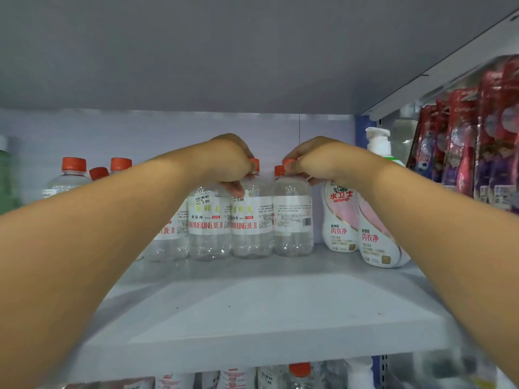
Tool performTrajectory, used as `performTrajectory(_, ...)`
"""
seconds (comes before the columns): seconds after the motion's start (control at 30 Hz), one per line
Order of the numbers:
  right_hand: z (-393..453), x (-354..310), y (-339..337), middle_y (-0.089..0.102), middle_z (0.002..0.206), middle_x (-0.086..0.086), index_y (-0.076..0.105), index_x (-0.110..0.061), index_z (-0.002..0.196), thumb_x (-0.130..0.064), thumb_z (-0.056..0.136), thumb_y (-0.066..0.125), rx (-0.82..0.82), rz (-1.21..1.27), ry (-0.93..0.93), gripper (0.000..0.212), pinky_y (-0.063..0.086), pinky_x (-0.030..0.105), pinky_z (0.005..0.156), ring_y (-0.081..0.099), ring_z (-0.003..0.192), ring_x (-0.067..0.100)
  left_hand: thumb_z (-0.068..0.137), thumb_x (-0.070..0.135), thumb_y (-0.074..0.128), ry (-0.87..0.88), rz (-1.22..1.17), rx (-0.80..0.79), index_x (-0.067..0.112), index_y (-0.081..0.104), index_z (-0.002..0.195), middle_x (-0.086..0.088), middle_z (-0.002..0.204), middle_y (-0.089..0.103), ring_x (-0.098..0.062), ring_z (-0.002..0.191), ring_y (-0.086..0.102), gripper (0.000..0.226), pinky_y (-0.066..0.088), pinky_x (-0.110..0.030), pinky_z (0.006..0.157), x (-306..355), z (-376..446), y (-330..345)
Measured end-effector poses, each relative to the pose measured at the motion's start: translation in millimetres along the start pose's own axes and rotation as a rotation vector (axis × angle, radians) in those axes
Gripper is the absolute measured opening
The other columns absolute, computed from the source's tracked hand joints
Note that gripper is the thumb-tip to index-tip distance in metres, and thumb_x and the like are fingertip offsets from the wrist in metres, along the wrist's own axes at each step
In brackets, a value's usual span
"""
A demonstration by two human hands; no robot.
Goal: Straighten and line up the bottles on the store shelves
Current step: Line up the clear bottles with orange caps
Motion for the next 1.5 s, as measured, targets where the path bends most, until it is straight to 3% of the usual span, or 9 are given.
performTrajectory(0.1, -1, 3, 2, 0.075, 0.11, 0.009, 0.074, -0.014, 0.109, -0.026, 0.098, 0.065, 0.014, 0.052, -0.001, 0.019, 0.06, 0.029, 0.083, 0.071, 0.102, 0.024, 0.104, 0.023, 0.057, 0.018, 0.013, 0.021, 0.009, 0.069, 0.112, -0.001, 0.083, 0.073, -0.007, 0.054, 0.071, 0.02, 0.057, -0.021, 0.051, -1, -2, 2)
performTrajectory(0.27, 4, 3, 5, 0.067, 0.07, 0.0, 0.068, -0.015, 0.075, -0.056, 0.089, 0.069, 0.063, -0.147, 0.031, 0.043, 0.042, 0.024, 0.051, 0.064, 0.059, 0.013, 0.105, 0.021, 0.055, 0.021, 0.016, 0.046, 0.01, 0.067, 0.111, -0.001, 0.082, 0.072, -0.005, 0.048, 0.068, 0.017, 0.055, -0.019, 0.048, 2, -3, 4)
performTrajectory(0.5, 3, 4, 4, 0.077, 0.101, 0.009, 0.074, -0.009, 0.11, -0.04, 0.092, 0.072, 0.045, -0.013, 0.023, 0.036, 0.058, 0.04, 0.094, 0.075, 0.092, 0.025, 0.105, 0.021, 0.054, 0.015, -0.01, 0.056, 0.012, 0.065, 0.107, -0.002, 0.082, 0.071, -0.004, 0.047, 0.068, 0.015, 0.053, -0.018, 0.047, 0, -6, 4)
performTrajectory(0.67, -4, 7, 8, 0.077, 0.089, 0.002, 0.075, -0.014, 0.094, -0.045, 0.091, 0.072, 0.098, 0.135, 0.03, 0.032, 0.06, 0.03, 0.079, 0.074, 0.085, 0.021, 0.105, 0.02, 0.053, 0.014, -0.024, 0.047, 0.011, 0.064, 0.107, -0.002, 0.08, 0.069, -0.004, 0.044, 0.066, 0.014, 0.053, -0.017, 0.047, 3, -10, 6)
performTrajectory(0.77, -2, 8, 10, 0.067, 0.07, -0.001, 0.068, -0.017, 0.074, -0.052, 0.09, 0.071, 0.148, 0.059, 0.044, 0.039, 0.047, 0.024, 0.056, 0.063, 0.065, 0.016, 0.106, 0.018, 0.052, 0.01, -0.02, 0.044, 0.01, 0.062, 0.106, -0.002, 0.08, 0.068, -0.003, 0.042, 0.064, 0.013, 0.053, -0.017, 0.047, 5, -10, 6)
performTrajectory(0.83, 0, 7, 10, 0.062, 0.07, 0.001, 0.069, -0.014, 0.08, -0.049, 0.092, 0.069, 0.165, 0.002, 0.053, 0.037, 0.041, 0.025, 0.053, 0.057, 0.062, 0.015, 0.106, 0.018, 0.052, 0.01, -0.013, 0.044, 0.011, 0.062, 0.105, -0.002, 0.079, 0.068, -0.003, 0.042, 0.064, 0.012, 0.053, -0.017, 0.046, 5, -9, 6)
performTrajectory(0.97, 3, 8, 11, 0.061, 0.077, 0.005, 0.072, -0.006, 0.108, -0.045, 0.093, 0.068, 0.174, 0.021, 0.065, 0.042, 0.043, 0.027, 0.059, 0.055, 0.066, 0.017, 0.105, 0.02, 0.054, 0.021, -0.013, 0.062, 0.011, 0.063, 0.103, -0.002, 0.079, 0.069, -0.003, 0.044, 0.065, 0.013, 0.052, -0.017, 0.046, 2, -9, 6)
performTrajectory(1.27, -5, 9, 12, 0.073, 0.103, 0.01, 0.074, -0.01, 0.106, -0.042, 0.097, 0.065, 0.167, 0.082, 0.028, 0.034, 0.054, 0.032, 0.079, 0.061, 0.08, 0.019, 0.105, 0.023, 0.054, 0.012, 0.007, 0.094, 0.006, 0.066, 0.115, -0.004, 0.08, 0.072, -0.009, 0.049, 0.069, 0.023, 0.054, -0.019, 0.049, -1, -8, 8)
performTrajectory(1.5, -5, 17, 15, 0.073, 0.095, 0.0, 0.076, -0.015, 0.105, -0.041, 0.097, 0.065, 0.172, 0.209, 0.011, 0.029, 0.05, 0.022, 0.069, 0.065, 0.082, 0.013, 0.103, 0.028, 0.06, -0.066, -0.008, 0.074, 0.011, 0.063, 0.126, -0.01, 0.066, 0.075, -0.012, 0.046, 0.066, 0.029, 0.058, -0.023, 0.067, 0, -13, 7)
Point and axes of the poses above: each hand's wrist, its own z-axis towards the middle knuckle, its own y-axis out of the palm, x = y × z, the point moved 4 cm from there along z, towards the middle knuckle
